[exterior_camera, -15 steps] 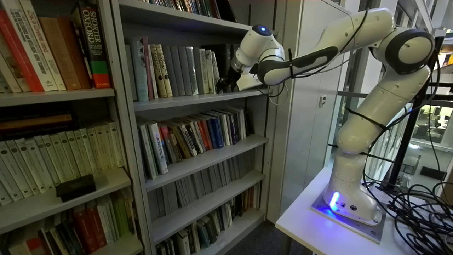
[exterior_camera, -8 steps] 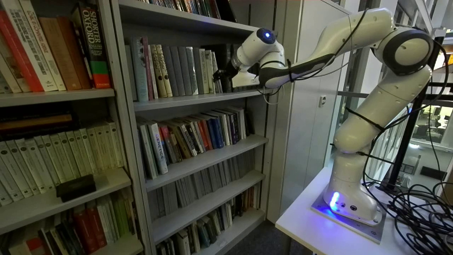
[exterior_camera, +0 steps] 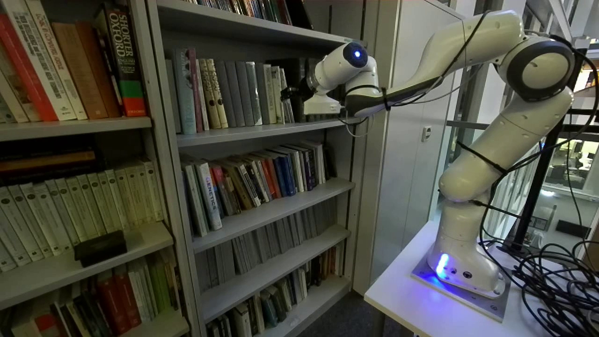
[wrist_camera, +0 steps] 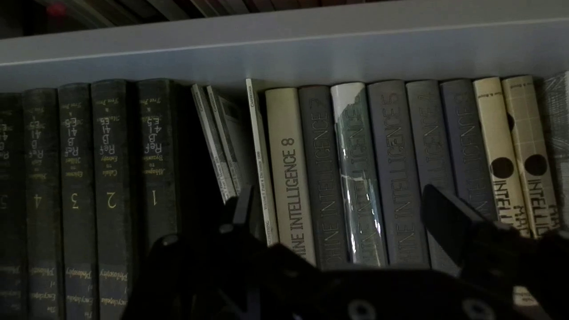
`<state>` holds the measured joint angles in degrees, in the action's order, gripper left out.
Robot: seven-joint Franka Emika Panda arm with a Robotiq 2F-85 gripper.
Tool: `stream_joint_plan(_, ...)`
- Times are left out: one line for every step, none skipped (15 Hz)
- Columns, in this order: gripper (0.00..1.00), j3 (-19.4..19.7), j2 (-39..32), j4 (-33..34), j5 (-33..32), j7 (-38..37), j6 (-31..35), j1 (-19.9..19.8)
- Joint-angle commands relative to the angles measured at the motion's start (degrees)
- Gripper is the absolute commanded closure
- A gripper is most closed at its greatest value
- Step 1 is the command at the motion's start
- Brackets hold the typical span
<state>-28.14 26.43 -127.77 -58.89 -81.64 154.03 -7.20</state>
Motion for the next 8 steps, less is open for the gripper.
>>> stream_joint_plan(0.0,-2.2,3.1,-0.9,-8.8,-9.4,2.4,-4.2)
stream_joint_plan(0.0,-2.9,3.7,-1.0,-11.8,-12.8,2.1,-5.0)
stream_joint_plan(0.0,-3.4,4.1,-1.1,-14.3,-15.5,1.7,-5.3)
stream_joint_plan(0.0,-3.7,4.3,-1.1,-16.4,-17.5,1.3,-5.4)
stream_joint_plan(0.0,-4.0,4.5,-1.2,-18.4,-19.6,1.0,-5.6)
stream_joint_plan(0.0,-4.2,4.6,-1.2,-19.9,-21.2,0.7,-5.6)
stream_joint_plan(0.0,-4.3,4.7,-1.4,-21.3,-22.7,0.5,-5.4)
stream_joint_plan(0.0,-4.3,4.7,-1.4,-22.3,-23.8,0.4,-5.2)
